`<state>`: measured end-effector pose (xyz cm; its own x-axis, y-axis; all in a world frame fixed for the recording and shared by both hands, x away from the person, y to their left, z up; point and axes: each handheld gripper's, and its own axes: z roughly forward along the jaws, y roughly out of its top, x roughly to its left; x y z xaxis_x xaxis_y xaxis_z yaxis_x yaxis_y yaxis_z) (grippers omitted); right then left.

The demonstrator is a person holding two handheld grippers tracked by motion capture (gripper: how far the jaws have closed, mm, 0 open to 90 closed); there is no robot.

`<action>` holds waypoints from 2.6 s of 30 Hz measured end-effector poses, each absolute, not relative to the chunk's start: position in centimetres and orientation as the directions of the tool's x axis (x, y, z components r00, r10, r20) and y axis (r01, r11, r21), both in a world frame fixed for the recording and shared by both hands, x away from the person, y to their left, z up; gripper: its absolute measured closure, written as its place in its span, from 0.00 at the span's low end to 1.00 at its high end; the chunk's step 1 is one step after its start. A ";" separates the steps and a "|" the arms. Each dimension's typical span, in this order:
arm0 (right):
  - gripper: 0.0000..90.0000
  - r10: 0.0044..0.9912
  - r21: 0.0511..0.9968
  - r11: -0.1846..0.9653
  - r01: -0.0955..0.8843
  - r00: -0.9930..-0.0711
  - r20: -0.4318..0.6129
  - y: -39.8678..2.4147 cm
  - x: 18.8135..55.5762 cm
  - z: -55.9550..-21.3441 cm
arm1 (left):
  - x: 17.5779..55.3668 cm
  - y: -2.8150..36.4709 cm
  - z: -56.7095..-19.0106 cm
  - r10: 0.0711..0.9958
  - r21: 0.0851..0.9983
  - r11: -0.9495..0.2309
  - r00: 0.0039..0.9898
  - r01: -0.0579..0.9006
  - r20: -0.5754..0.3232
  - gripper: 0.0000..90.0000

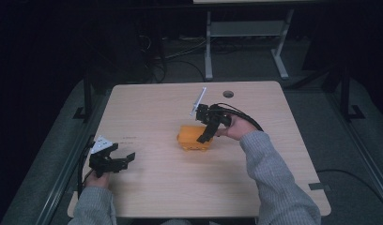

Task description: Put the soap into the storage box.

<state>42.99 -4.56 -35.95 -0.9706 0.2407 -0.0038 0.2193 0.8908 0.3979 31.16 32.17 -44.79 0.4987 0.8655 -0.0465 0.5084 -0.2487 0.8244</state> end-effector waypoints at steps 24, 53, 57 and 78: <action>0.17 0.334 0.439 0.841 0.316 -0.942 0.038 -8.8 41.7 -36.2 | 31.2 32.0 -44.9 0.862 0.818 -0.257 0.504 0.515 -0.047 0.15; 0.17 0.409 0.459 0.798 0.392 -0.910 0.065 -13.0 39.9 -37.3 | 31.2 31.8 -45.0 0.857 0.815 -0.265 0.513 0.515 -0.045 0.15; 0.17 0.414 0.452 0.799 0.396 -0.908 0.064 -13.3 39.6 -37.3 | 31.2 31.8 -45.0 0.857 0.813 -0.267 0.513 0.518 -0.045 0.15; 0.17 0.461 0.453 0.775 0.442 -0.884 0.074 -15.7 38.4 -37.9 | 31.2 31.8 -45.0 0.853 0.807 -0.281 0.521 0.520 -0.039 0.15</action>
